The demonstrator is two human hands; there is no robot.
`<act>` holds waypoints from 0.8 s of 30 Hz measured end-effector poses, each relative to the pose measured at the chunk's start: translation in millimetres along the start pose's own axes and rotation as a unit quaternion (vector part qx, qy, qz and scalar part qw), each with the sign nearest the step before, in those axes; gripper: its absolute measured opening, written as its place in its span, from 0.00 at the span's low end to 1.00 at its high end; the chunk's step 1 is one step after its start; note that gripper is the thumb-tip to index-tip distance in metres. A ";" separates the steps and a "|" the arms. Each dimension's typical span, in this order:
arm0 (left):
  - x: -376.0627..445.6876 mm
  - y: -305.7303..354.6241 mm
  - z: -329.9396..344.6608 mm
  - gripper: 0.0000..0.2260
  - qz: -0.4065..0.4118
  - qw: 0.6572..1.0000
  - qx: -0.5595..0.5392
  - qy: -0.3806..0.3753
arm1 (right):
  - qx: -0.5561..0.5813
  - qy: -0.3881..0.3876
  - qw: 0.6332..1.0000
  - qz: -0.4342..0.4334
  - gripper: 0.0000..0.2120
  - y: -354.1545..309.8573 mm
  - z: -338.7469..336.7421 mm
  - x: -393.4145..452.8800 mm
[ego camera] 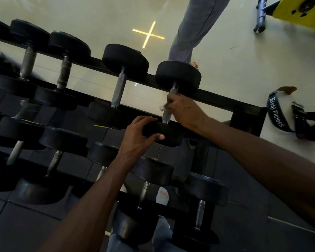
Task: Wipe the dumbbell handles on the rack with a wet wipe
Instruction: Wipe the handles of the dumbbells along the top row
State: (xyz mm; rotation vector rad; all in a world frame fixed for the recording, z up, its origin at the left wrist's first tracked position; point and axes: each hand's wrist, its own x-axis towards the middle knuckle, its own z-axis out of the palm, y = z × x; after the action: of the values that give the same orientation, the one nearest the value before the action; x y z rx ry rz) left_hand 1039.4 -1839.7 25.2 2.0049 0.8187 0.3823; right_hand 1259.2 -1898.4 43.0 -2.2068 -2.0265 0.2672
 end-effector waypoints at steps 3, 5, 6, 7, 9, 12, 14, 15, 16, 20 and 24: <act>0.7 -0.9 0.9 0.27 0.002 1.000 0.003 0.002 | 0.030 -0.003 0.999 0.015 0.08 -5.6 9.3 -14.0; 1.1 -1.8 1.5 0.27 0.001 1.000 0.003 0.000 | 0.059 -0.004 0.998 0.022 0.09 -6.8 6.4 -15.0; 1.3 -2.0 1.7 0.27 -0.001 1.000 0.006 -0.001 | 0.066 -0.009 0.997 0.024 0.12 -6.3 6.0 -14.6; 1.2 -2.3 1.7 0.27 -0.002 1.000 0.008 -0.001 | 0.071 -0.017 0.997 0.024 0.15 -5.0 7.8 -13.5; 1.0 -3.0 2.0 0.27 -0.002 1.000 0.009 -0.001 | 0.076 -0.052 0.996 0.018 0.28 -3.0 15.2 -11.8; 1.1 -1.5 1.5 0.26 0.004 1.000 0.011 -0.003 | 0.070 -0.107 0.991 -0.039 0.39 3.9 17.5 -11.5; 2.1 -1.5 1.2 0.27 0.008 1.000 0.017 0.000 | 0.049 -0.141 0.986 -0.075 0.32 0.2 4.0 -7.2; 2.3 -1.5 1.0 0.27 0.008 1.000 0.019 0.000 | 0.036 -0.151 0.983 -0.093 0.26 -1.9 -0.3 -4.8; 2.4 -1.5 0.7 0.27 0.009 1.000 0.019 0.000 | 0.021 -0.160 0.981 -0.111 0.20 -5.3 -4.3 -3.0; 2.5 -2.2 0.4 0.27 0.010 1.000 0.009 0.001 | -0.009 -0.127 0.984 -0.126 0.09 -0.8 -14.7 11.9; 2.2 -1.6 -0.5 0.27 0.007 1.000 0.000 0.007 | -0.080 -0.033 0.996 -0.017 0.07 7.0 -20.4 31.8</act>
State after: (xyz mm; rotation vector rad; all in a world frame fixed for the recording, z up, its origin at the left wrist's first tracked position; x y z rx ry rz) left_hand 1040.1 -1837.3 24.1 2.0106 0.8149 0.4050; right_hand 1273.0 -1866.9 60.1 -2.2810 -2.1907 0.1830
